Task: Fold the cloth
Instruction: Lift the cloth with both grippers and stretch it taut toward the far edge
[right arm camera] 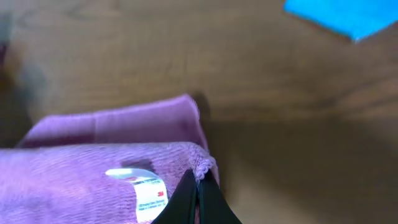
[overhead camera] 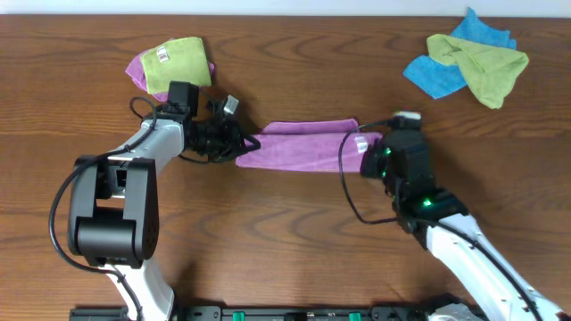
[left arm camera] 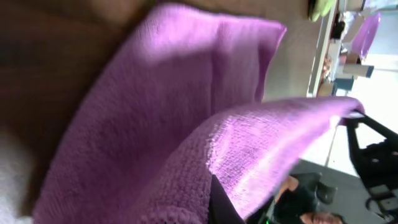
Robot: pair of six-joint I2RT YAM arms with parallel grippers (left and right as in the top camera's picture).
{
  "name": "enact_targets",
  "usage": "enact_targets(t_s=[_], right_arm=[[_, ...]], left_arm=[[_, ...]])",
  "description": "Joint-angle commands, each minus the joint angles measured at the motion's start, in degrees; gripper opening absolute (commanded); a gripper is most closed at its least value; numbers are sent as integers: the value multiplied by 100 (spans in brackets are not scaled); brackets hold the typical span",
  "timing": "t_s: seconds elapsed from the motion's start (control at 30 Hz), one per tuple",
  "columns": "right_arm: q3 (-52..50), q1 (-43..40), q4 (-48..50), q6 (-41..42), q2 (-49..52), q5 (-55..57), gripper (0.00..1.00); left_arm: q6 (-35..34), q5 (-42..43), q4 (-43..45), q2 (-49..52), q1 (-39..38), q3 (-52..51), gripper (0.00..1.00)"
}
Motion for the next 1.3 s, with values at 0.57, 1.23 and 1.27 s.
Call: enact_targets(t_s=[0.57,1.23,1.27], right_arm=[[632,-190,1602,-848,1884,-101,1],[1137,-190,1410,-1141,2774,-114,1],[1137,-188,1349,-1141,2774,-114,1]], left_arm=[[-1019,-1410,1084,-96,-175,11,6],[-1067,-2378,1532,116,-210,11,6],[-1067,-2378,1537,131,-210,11,6]])
